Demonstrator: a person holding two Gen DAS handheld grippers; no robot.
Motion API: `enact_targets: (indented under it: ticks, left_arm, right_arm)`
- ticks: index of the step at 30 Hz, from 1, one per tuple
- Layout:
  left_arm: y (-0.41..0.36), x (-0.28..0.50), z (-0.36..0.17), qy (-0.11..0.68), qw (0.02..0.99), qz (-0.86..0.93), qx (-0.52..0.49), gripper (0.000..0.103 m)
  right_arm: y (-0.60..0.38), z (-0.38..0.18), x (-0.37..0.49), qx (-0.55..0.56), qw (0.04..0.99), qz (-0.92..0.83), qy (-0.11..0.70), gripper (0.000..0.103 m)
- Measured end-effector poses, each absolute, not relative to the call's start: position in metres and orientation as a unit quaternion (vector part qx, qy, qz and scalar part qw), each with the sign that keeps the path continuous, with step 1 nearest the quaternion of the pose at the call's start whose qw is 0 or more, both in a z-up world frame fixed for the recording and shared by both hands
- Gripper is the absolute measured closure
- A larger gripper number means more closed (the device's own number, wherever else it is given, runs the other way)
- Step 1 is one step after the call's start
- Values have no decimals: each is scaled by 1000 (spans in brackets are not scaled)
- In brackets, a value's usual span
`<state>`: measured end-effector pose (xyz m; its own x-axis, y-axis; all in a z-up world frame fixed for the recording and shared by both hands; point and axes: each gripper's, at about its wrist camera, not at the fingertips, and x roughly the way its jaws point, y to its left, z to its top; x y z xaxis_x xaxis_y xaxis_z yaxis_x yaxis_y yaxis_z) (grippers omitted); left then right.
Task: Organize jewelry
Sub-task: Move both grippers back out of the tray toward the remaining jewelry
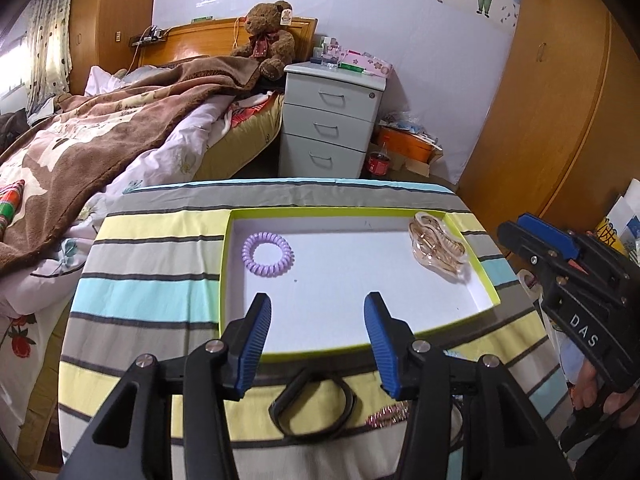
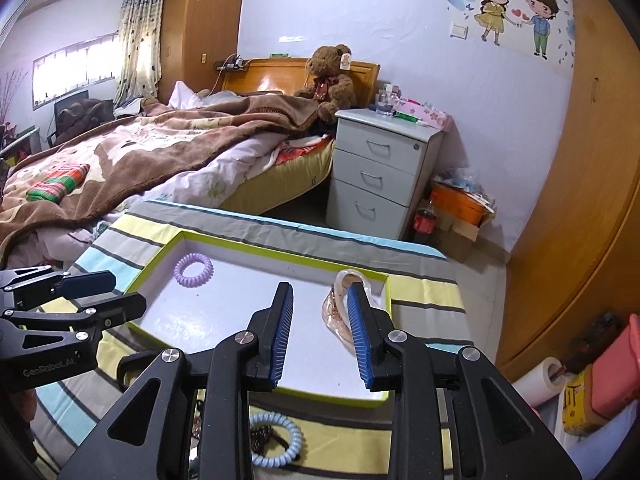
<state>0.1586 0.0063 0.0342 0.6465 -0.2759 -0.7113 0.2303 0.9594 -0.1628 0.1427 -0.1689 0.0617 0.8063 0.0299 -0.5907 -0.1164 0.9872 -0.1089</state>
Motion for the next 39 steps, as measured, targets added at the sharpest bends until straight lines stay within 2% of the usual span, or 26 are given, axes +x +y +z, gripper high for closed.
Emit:
enact_targets:
  ticks: [20, 39]
  left_arm:
    - [31, 107, 24, 396, 905, -152, -41, 52]
    - [61, 109, -21, 446, 881, -147, -64, 52]
  right_arm:
    - [-176, 48, 92, -46, 946, 35, 320, 73]
    - [-202, -22, 100, 25, 902, 59, 427, 73]
